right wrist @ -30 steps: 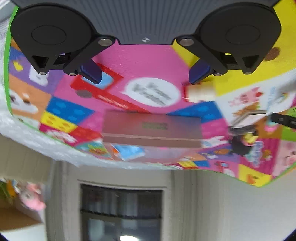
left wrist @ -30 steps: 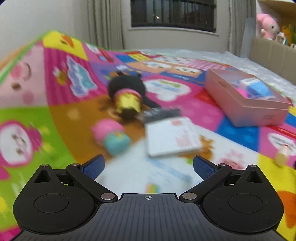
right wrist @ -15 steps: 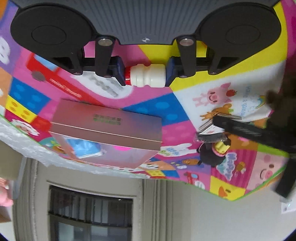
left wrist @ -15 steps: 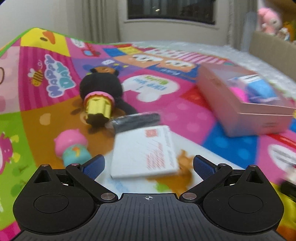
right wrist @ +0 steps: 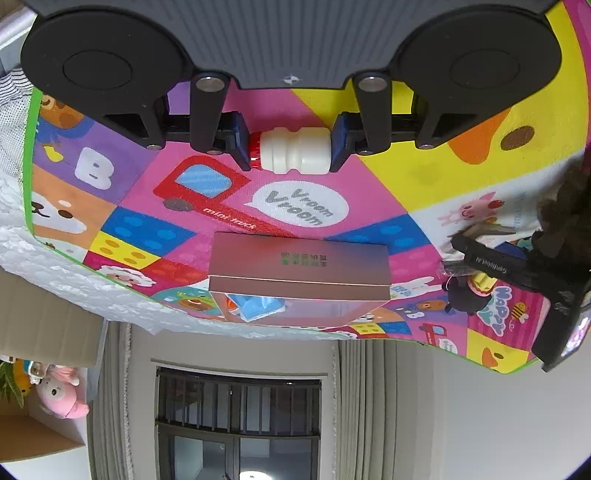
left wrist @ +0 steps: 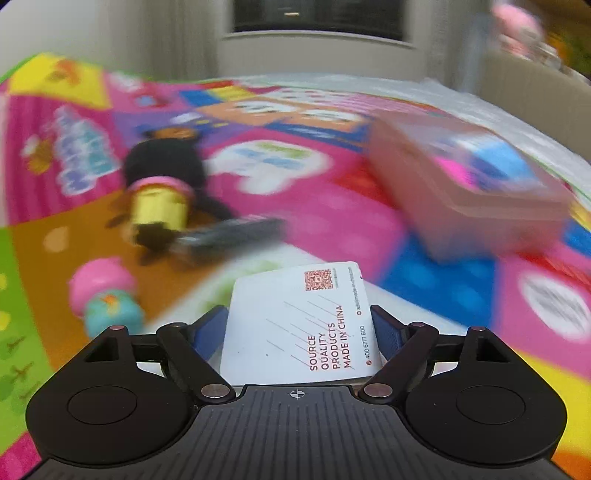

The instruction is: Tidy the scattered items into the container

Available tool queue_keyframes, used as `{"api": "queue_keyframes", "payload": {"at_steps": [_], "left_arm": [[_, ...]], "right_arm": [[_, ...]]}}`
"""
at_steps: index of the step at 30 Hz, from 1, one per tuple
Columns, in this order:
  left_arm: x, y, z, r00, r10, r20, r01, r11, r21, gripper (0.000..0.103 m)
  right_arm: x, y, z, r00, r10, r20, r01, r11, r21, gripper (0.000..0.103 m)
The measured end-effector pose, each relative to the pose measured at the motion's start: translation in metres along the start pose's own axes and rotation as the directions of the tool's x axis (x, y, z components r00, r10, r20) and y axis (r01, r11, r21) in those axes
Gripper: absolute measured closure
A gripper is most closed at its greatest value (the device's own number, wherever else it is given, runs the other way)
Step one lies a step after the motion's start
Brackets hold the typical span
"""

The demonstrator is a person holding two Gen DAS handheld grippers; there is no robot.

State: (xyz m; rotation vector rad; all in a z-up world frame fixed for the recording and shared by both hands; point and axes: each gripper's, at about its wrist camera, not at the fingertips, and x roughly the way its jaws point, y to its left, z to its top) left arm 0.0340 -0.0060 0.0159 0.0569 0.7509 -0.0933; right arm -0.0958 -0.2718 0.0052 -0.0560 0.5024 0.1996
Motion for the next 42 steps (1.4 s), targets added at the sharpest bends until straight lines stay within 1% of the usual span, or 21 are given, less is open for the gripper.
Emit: {"api": "queue_keyframes", "payload": {"at_steps": [2, 4, 5, 7, 9, 10, 12, 14, 17, 19, 22, 25, 27, 29, 31, 34, 37, 39, 40, 41, 42], "left_arm": [[-0.016, -0.024, -0.013, 0.996, -0.092, 0.004, 0.091, 0.99, 0.112, 0.017], [-0.034, -0.045, -0.028, 0.983, -0.183, -0.008, 0.181, 0.963, 0.202, 0.017], [-0.041, -0.051, -0.034, 0.977, -0.214, -0.011, 0.211, 0.949, 0.236, 0.016], [-0.056, -0.064, -0.048, 0.967, -0.256, -0.01, 0.248, 0.924, 0.292, 0.016], [-0.067, -0.071, -0.06, 0.964, -0.266, -0.006, 0.255, 0.915, 0.312, 0.007], [-0.07, -0.072, -0.066, 0.964, -0.264, -0.002, 0.251, 0.915, 0.315, 0.007], [-0.072, -0.073, -0.072, 0.969, -0.245, 0.008, 0.229, 0.917, 0.327, 0.006], [-0.072, -0.068, -0.075, 0.973, -0.231, 0.01, 0.216, 0.924, 0.316, 0.004], [-0.073, -0.055, -0.074, 0.981, -0.194, 0.005, 0.185, 0.945, 0.271, 0.001], [-0.072, -0.042, -0.072, 0.989, -0.145, 0.013, 0.138, 0.959, 0.246, 0.001], [-0.071, -0.023, -0.069, 0.997, -0.066, 0.026, 0.06, 0.977, 0.207, 0.001], [-0.073, -0.006, -0.069, 0.999, 0.009, 0.039, -0.016, 0.984, 0.178, 0.0], [-0.074, 0.005, -0.069, 0.995, 0.082, 0.052, -0.089, 0.982, 0.167, 0.0], [-0.076, 0.017, -0.068, 0.988, 0.145, 0.059, -0.152, 0.98, 0.131, 0.0], [-0.079, 0.031, -0.066, 0.986, 0.157, 0.048, -0.16, 0.985, 0.065, 0.001], [-0.084, 0.044, -0.066, 0.995, 0.095, 0.031, -0.094, 0.996, -0.008, 0.001], [-0.089, 0.04, -0.066, 0.999, 0.009, 0.031, -0.008, 0.999, -0.032, 0.0], [-0.091, 0.031, -0.065, 0.998, -0.045, 0.035, 0.046, 0.998, -0.04, 0.0], [-0.091, 0.026, -0.063, 0.997, -0.069, 0.039, 0.071, 0.997, -0.042, 0.0], [-0.091, 0.019, -0.06, 0.995, -0.091, 0.044, 0.093, 0.995, -0.045, 0.0], [-0.089, 0.012, -0.057, 0.992, -0.113, 0.048, 0.115, 0.992, -0.047, 0.0]], "right_arm": [[-0.001, 0.003, -0.001, 1.0, 0.003, 0.004, -0.003, 1.0, -0.012, 0.06], [-0.001, 0.006, -0.001, 1.0, 0.001, 0.003, -0.001, 1.0, -0.023, 0.06], [-0.001, 0.007, -0.001, 1.0, 0.001, 0.002, -0.001, 1.0, -0.027, 0.06], [-0.001, 0.008, -0.002, 1.0, 0.001, -0.003, -0.001, 0.999, -0.032, 0.06], [-0.001, 0.01, -0.002, 1.0, 0.0, -0.006, 0.0, 0.999, -0.036, 0.06], [-0.001, 0.011, -0.002, 1.0, -0.001, -0.004, 0.001, 0.999, -0.038, 0.059], [0.0, 0.013, -0.003, 1.0, -0.001, -0.007, 0.001, 0.999, -0.043, 0.052], [0.001, 0.015, -0.004, 1.0, -0.007, -0.009, 0.007, 0.999, -0.049, 0.036], [-0.001, 0.019, -0.006, 1.0, -0.01, -0.003, 0.01, 0.998, -0.064, 0.027], [-0.002, 0.02, -0.007, 1.0, -0.009, 0.0, 0.009, 0.997, -0.073, 0.022], [-0.003, 0.022, -0.01, 1.0, -0.013, 0.004, 0.013, 0.997, -0.082, 0.02], [-0.005, 0.022, -0.011, 1.0, -0.017, 0.008, 0.017, 0.996, -0.086, 0.016], [-0.006, 0.022, -0.012, 1.0, -0.018, 0.01, 0.018, 0.996, -0.085, 0.014], [-0.008, 0.021, -0.012, 1.0, -0.018, 0.01, 0.019, 0.996, -0.083, 0.014], [-0.01, 0.021, -0.012, 1.0, -0.018, 0.015, 0.019, 0.996, -0.086, 0.014], [-0.013, 0.021, -0.012, 0.999, -0.014, 0.03, 0.017, 0.995, -0.096, 0.014], [-0.011, 0.019, -0.008, 0.999, -0.006, 0.036, 0.009, 0.996, -0.083, 0.015], [-0.007, 0.015, -0.005, 1.0, -0.005, 0.031, 0.007, 0.998, -0.065, 0.027], [-0.004, 0.014, -0.004, 1.0, -0.005, 0.018, 0.006, 0.998, -0.057, 0.046], [-0.002, 0.012, -0.003, 1.0, 0.003, -0.001, -0.003, 0.999, -0.048, 0.061], [0.0, 0.01, -0.003, 1.0, 0.016, -0.022, -0.017, 0.999, -0.033, 0.06]]}}
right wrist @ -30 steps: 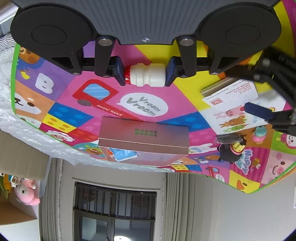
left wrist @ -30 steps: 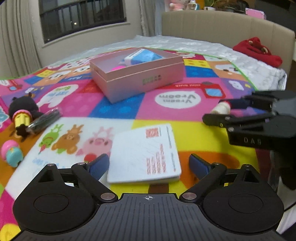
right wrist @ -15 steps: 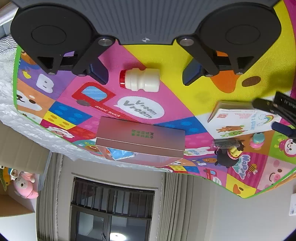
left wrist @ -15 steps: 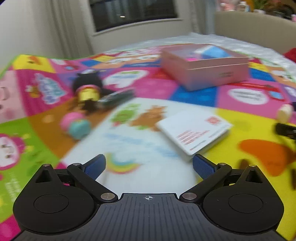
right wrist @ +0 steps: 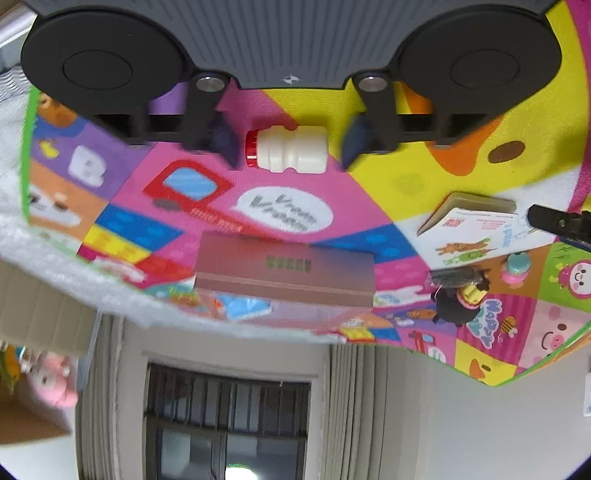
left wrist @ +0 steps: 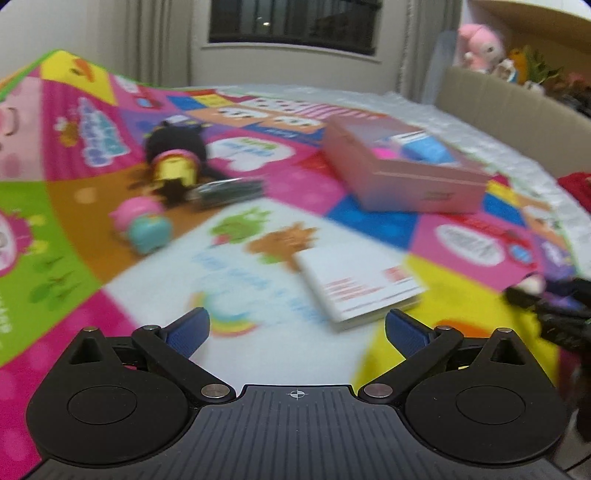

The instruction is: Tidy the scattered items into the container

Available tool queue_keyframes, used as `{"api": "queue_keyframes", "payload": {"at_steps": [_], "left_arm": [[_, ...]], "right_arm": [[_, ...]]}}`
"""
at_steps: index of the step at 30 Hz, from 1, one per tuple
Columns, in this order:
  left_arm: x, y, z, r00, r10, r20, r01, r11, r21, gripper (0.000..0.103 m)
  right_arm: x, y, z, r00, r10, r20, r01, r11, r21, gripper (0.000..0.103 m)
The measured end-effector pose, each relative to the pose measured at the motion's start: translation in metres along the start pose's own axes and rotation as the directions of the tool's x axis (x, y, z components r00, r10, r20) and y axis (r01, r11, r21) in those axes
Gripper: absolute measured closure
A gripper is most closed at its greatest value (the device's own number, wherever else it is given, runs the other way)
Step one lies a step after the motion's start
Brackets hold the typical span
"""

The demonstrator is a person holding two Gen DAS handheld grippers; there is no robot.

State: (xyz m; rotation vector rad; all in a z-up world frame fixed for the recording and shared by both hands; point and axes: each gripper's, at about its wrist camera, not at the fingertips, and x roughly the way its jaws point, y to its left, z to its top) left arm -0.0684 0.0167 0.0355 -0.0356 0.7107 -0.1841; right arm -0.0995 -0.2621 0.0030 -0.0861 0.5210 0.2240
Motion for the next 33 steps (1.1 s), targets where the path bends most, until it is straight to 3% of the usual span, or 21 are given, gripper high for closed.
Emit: {"api": "queue_keyframes", "payload": {"at_steps": [4, 10, 14, 20, 26, 33], "left_arm": [[0.019, -0.027, 0.011, 0.998, -0.063, -0.001, 0.063, 0.998, -0.025, 0.0], [0.058, -0.059, 0.02, 0.994, 0.114, 0.005, -0.114, 0.988, 0.1, 0.0], [0.055, -0.048, 0.01, 0.99, 0.14, -0.011, -0.137, 0.979, 0.15, 0.0], [0.041, -0.023, 0.002, 0.994, 0.111, -0.023, -0.106, 0.982, 0.158, 0.0], [0.035, -0.029, 0.003, 0.999, 0.034, -0.015, -0.031, 0.984, 0.173, 0.0], [0.055, -0.042, 0.011, 0.995, 0.096, 0.012, -0.096, 0.969, 0.227, 0.0]], "right_arm": [[-0.004, 0.004, -0.003, 1.0, -0.008, 0.01, 0.008, 1.0, -0.013, 0.06], [-0.007, 0.007, -0.008, 1.0, -0.02, 0.016, 0.02, 0.999, -0.035, 0.06], [-0.009, 0.003, -0.009, 1.0, -0.009, 0.022, 0.01, 0.999, -0.035, 0.06], [-0.006, 0.005, -0.012, 0.999, -0.01, 0.044, 0.012, 0.999, -0.047, 0.06], [-0.009, 0.001, -0.011, 0.999, 0.001, 0.041, 0.0, 0.999, -0.034, 0.06], [-0.011, 0.003, -0.012, 0.999, -0.011, 0.038, 0.012, 0.999, -0.042, 0.06]]}}
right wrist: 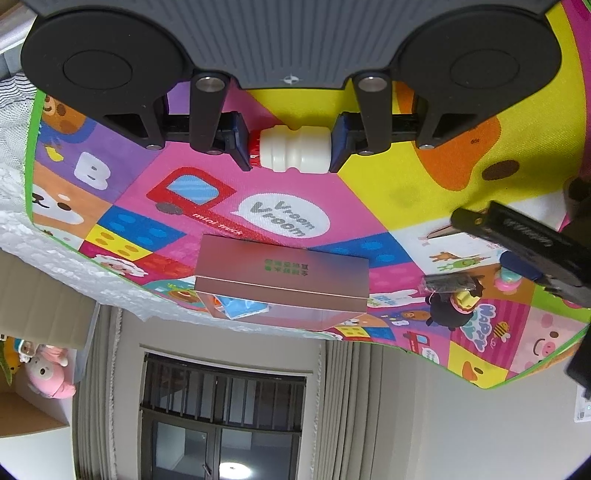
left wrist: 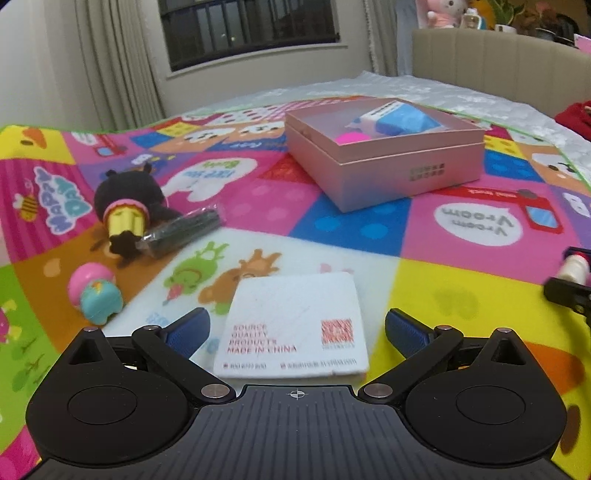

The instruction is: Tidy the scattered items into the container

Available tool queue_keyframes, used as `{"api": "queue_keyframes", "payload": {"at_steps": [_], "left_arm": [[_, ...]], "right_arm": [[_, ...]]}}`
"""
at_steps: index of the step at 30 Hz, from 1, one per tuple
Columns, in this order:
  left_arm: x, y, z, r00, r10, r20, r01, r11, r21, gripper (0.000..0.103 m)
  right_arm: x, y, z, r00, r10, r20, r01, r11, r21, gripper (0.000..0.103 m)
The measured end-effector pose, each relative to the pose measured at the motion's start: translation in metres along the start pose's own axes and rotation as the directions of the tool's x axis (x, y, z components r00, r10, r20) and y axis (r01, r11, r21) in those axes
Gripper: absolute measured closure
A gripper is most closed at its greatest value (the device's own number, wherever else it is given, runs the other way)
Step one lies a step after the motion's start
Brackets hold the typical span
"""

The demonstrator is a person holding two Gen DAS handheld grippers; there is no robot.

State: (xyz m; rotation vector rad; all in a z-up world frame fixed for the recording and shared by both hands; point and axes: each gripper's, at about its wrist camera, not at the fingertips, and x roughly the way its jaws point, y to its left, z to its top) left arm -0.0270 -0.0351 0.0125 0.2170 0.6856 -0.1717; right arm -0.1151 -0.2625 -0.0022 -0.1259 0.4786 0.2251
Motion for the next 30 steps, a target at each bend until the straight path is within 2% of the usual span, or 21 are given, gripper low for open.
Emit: {"api": "queue_keyframes", "payload": {"at_steps": [2, 4, 6, 10, 17, 23, 27, 30], "left_arm": [[0.004, 0.002, 0.0, 1.0, -0.013, -0.004, 0.013, 1.0, -0.006, 0.001], [0.004, 0.003, -0.001, 0.999, -0.038, -0.005, 0.038, 0.999, -0.01, 0.007], [0.0, 0.004, -0.003, 0.999, -0.052, 0.005, 0.052, 0.998, -0.02, 0.018], [-0.013, -0.004, -0.01, 0.999, -0.039, 0.03, 0.039, 0.999, 0.009, 0.019], [-0.048, -0.014, -0.024, 0.991, -0.097, 0.09, 0.096, 0.995, 0.018, 0.019], [-0.08, -0.018, -0.014, 0.972, -0.147, 0.185, 0.15, 0.989, -0.002, 0.019], [-0.099, -0.022, 0.002, 0.953, -0.156, 0.259, 0.159, 0.987, 0.009, 0.019], [-0.108, -0.024, 0.019, 0.939, -0.155, 0.308, 0.156, 0.988, 0.021, 0.019]], "right_arm": [[-0.002, -0.001, 0.001, 1.0, -0.003, -0.003, 0.003, 1.0, -0.001, 0.06], [-0.007, -0.002, 0.003, 1.0, -0.004, -0.001, 0.003, 1.0, -0.002, 0.06], [-0.01, -0.004, 0.004, 1.0, -0.01, -0.004, 0.01, 1.0, 0.004, 0.06], [-0.013, -0.006, 0.007, 1.0, -0.018, -0.026, 0.019, 1.0, 0.02, 0.06], [-0.029, 0.001, 0.013, 0.999, -0.038, -0.013, 0.037, 0.999, -0.025, 0.06], [-0.053, 0.0, 0.029, 0.997, -0.061, 0.038, 0.063, 0.997, -0.052, 0.06], [-0.071, -0.004, 0.048, 0.992, -0.076, 0.097, 0.083, 0.994, -0.072, 0.06], [-0.079, -0.016, 0.065, 0.989, -0.069, 0.131, 0.075, 0.996, -0.042, 0.06]]}}
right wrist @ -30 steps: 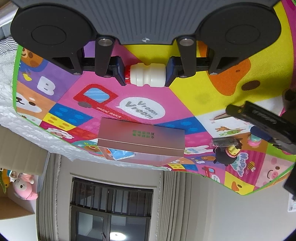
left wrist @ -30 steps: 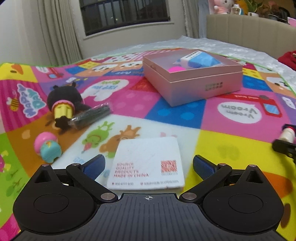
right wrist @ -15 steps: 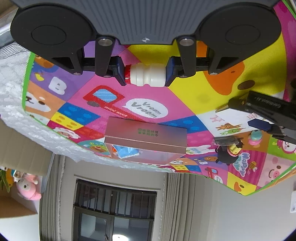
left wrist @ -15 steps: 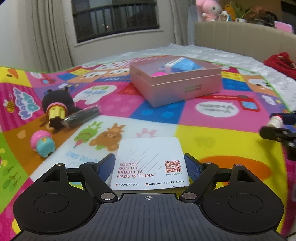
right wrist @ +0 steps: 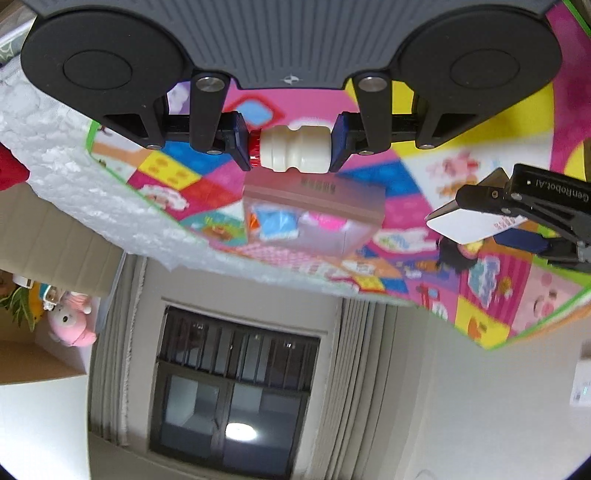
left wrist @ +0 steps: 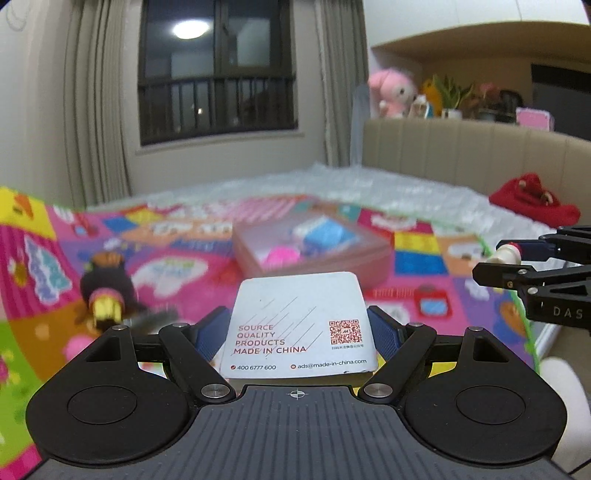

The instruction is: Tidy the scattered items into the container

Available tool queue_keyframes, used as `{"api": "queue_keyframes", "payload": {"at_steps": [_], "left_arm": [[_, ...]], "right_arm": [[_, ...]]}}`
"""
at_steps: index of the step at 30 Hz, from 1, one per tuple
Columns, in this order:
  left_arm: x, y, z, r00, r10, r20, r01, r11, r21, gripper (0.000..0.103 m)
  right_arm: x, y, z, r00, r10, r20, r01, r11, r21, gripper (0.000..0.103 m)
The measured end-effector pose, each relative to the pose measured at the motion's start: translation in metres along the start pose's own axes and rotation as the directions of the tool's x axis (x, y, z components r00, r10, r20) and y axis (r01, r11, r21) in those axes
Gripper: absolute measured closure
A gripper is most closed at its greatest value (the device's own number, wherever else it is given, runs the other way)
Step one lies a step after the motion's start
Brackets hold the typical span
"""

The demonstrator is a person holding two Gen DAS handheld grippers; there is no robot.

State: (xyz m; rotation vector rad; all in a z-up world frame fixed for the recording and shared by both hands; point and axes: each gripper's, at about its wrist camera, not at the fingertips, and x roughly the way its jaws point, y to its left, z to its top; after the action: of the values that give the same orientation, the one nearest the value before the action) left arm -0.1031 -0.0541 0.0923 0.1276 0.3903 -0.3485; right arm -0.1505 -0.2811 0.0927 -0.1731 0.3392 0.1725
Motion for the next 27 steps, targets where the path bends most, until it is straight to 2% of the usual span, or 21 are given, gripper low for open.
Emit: {"api": "queue_keyframes", "payload": {"at_steps": [6, 11, 14, 16, 17, 19, 21, 25, 27], "left_arm": [[0.023, 0.001, 0.043, 0.999, -0.002, 0.048, 0.001, 1.0, 0.024, 0.019], [0.074, 0.006, 0.092, 0.998, -0.029, 0.053, 0.026, 0.998, 0.053, 0.019], [0.112, 0.008, 0.126, 0.995, -0.052, 0.083, 0.043, 0.994, 0.101, 0.018], [0.144, 0.009, 0.142, 0.994, -0.085, 0.073, 0.074, 0.987, 0.144, 0.015], [0.155, 0.011, 0.145, 0.995, -0.079, 0.063, 0.07, 0.988, 0.141, 0.007], [0.173, 0.02, 0.142, 0.997, -0.067, 0.027, 0.064, 0.991, 0.116, 0.006], [0.173, 0.03, 0.124, 0.998, -0.066, -0.003, 0.066, 0.995, 0.073, 0.004], [0.156, 0.044, 0.065, 0.994, -0.051, -0.1, 0.051, 0.999, -0.005, 0.001], [0.144, 0.047, 0.03, 0.986, -0.039, -0.164, 0.034, 0.999, -0.03, 0.0]], "right_arm": [[0.005, -0.031, 0.028, 0.998, 0.043, 0.044, -0.048, 0.991, 0.124, 0.06], [0.024, -0.048, 0.032, 0.995, 0.094, 0.038, -0.1, 0.974, 0.201, 0.06], [0.039, -0.05, 0.033, 0.995, 0.101, 0.026, -0.104, 0.975, 0.197, 0.06], [0.05, -0.053, 0.034, 0.995, 0.097, 0.02, -0.099, 0.975, 0.197, 0.06], [0.056, -0.054, 0.034, 0.995, 0.097, 0.016, -0.098, 0.974, 0.202, 0.06], [0.067, -0.056, 0.034, 0.995, 0.096, 0.004, -0.094, 0.973, 0.21, 0.06], [0.078, -0.057, 0.031, 0.995, 0.096, -0.014, -0.09, 0.973, 0.211, 0.06], [0.104, -0.056, 0.031, 0.994, 0.095, -0.047, -0.082, 0.972, 0.22, 0.06], [0.118, -0.053, 0.037, 0.994, 0.093, -0.051, -0.08, 0.972, 0.22, 0.06]]}}
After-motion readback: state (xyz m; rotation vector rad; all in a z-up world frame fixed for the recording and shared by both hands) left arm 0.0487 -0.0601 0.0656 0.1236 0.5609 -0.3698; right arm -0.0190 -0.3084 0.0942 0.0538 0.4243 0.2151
